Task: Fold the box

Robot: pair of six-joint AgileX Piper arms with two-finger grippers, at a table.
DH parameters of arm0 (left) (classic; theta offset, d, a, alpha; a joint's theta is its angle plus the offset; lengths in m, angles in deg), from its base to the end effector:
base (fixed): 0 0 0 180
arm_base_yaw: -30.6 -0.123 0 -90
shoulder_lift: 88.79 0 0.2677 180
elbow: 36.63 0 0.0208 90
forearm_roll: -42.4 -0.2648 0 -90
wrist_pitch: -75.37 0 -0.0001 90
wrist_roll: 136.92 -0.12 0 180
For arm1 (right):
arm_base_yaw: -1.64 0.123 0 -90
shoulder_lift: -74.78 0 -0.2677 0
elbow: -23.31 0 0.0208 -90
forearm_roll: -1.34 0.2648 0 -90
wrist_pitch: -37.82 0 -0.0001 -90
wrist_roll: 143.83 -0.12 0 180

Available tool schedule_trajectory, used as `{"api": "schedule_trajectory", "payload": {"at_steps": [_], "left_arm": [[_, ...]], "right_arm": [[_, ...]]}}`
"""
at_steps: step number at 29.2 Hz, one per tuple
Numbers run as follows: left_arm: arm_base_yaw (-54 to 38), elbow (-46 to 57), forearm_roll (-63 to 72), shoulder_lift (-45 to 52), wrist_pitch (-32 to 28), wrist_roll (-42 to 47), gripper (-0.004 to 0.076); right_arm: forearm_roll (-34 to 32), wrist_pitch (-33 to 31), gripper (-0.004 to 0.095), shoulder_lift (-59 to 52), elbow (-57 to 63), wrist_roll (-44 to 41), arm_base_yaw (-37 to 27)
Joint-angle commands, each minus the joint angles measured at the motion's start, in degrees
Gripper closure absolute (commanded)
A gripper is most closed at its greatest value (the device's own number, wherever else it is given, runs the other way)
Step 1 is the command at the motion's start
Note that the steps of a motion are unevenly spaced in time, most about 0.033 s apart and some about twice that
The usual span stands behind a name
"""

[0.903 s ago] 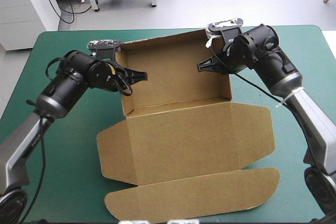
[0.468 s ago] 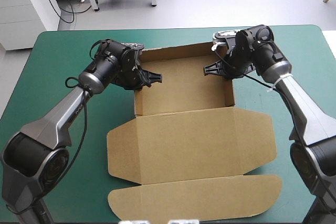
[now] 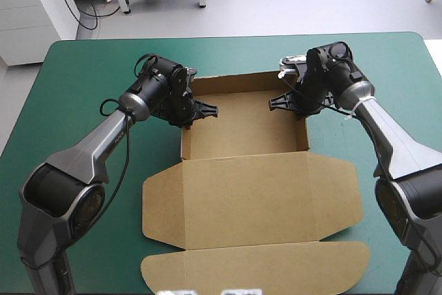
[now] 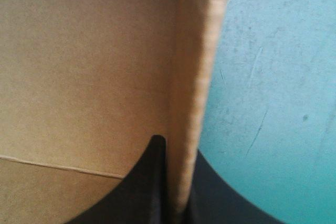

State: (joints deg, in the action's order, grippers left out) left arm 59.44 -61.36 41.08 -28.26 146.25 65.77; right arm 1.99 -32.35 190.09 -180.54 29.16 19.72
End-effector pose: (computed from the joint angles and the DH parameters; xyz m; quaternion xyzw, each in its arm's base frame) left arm 0.3753 -0.2037 0.2387 0.0556 0.9905 -0.0443 0.1176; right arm 0.3964 0.1308 0.2651 -0.0942 0.9827 0.0401 0.1546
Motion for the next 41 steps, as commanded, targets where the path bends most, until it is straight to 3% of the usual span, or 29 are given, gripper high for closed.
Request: {"api": "schedule_trajectory", "payload": {"at_steps": [1,9,12,17,21,24,26,41], "left_arm": [[0.78,-1.51,1.32,2.33,-2.35,-1.64,0.0731],[0.78,-1.51,1.7,1.24,-3.01,-1.88,0.0731],[0.78,-1.51,1.7,0.65,-3.13,-2.3,0.0724],[0.78,-1.51,1.7,0.16,-3.13,-2.47,0.0617],[0.78,-1.74,2.02,0.16,-2.47,-3.03,0.043],[0.78,-2.56,2.11,0.16,-2.38,-3.03,0.0293],[0.78,-3.34,2.0,0.16,-2.21,-3.03,0.0254],[-0.41,-13.16,2.1,1.52,2.15,-4.57,0.0258]], "right_arm": [[4.15,3.14,0.0909,-1.97,-1.77,2.13,0.01],[4.18,3.14,0.0894,1.24,-1.77,4.14,0.01],[4.3,3.14,0.0842,1.5,-1.77,4.68,0.01],[3.84,3.14,0.0561,1.5,-1.77,4.8,0.01],[3.84,3.14,0.0223,1.5,-1.77,4.8,0.01],[4.17,3.14,0.0083,1.5,-1.77,4.68,0.01],[4.17,3.14,0.0072,1.5,-1.77,4.55,0.01],[4.08,3.14,0.0073,-1.19,-6.42,4.15,-2.43]]}}
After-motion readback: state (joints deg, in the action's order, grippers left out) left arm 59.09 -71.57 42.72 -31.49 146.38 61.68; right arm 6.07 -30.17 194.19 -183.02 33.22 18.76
